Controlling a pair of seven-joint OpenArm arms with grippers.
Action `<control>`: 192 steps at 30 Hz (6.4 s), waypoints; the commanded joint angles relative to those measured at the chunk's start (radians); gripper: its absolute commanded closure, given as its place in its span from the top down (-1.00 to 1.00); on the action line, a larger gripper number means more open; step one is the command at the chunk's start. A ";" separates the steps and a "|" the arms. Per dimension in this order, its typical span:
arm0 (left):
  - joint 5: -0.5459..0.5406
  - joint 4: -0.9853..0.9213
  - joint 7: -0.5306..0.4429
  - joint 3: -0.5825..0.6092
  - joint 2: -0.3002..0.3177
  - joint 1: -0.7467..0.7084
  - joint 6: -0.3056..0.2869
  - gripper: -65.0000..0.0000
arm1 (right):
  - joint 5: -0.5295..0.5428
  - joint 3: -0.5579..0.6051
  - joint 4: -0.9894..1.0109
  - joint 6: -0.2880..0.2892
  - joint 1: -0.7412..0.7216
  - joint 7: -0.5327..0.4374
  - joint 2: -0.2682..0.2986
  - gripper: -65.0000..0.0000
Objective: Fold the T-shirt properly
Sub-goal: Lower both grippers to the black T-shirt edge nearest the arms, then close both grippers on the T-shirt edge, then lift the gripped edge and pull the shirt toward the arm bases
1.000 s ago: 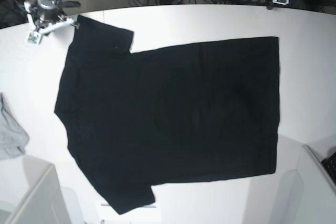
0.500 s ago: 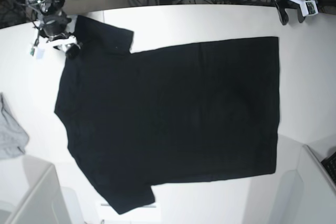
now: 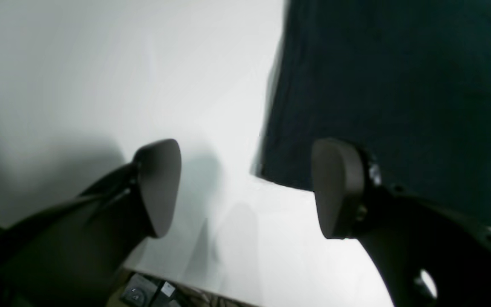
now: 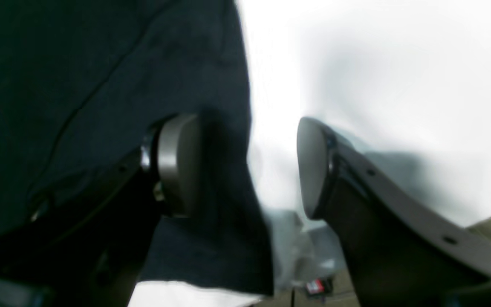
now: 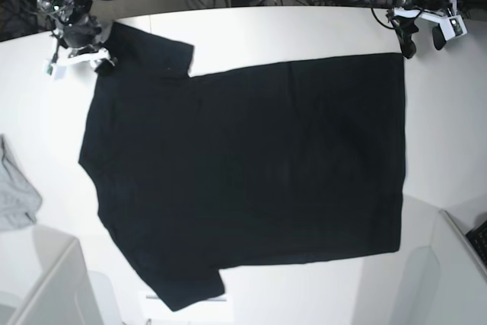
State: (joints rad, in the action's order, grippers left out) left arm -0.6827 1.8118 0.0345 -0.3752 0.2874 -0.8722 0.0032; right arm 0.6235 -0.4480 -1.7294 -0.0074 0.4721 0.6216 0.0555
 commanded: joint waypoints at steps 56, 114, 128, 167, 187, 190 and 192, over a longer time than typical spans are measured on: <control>0.005 -0.152 0.189 0.112 -0.017 0.259 0.002 -1.00 | 0.009 0.104 -0.091 0.002 0.069 0.070 0.007 -1.00; 0.008 0.055 0.657 -0.112 -0.058 0.469 0.007 -1.00 | 0.008 0.179 0.044 0.002 -0.477 0.240 0.050 -1.00; 0.008 -0.083 0.658 -0.112 -0.052 0.595 0.007 -1.00 | 0.008 0.226 0.259 0.002 -0.668 0.188 0.063 -1.00; 0.008 -0.182 0.658 -0.155 -0.052 0.686 0.007 -1.00 | 0.008 0.392 0.383 0.002 -0.735 0.062 0.132 -1.00; 0.008 -0.185 0.657 -0.153 -0.052 0.707 0.007 -1.00 | 0.008 0.407 0.469 0.002 -0.754 0.014 0.154 -1.00; 0.008 -0.186 0.657 -0.160 -0.052 0.707 0.007 -1.00 | 0.008 0.407 0.469 0.002 -0.754 0.014 0.155 -1.00; 0.008 -0.186 0.655 -0.163 -0.052 0.707 0.007 -0.77 | 0.008 0.406 0.469 0.002 -0.754 0.014 0.155 -0.71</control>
State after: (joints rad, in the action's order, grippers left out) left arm -0.6670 1.6089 0.7143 -0.5297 0.2199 -0.1722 0.0158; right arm 0.6212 -0.0338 -1.2423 -0.0105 -0.2539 0.6544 0.1986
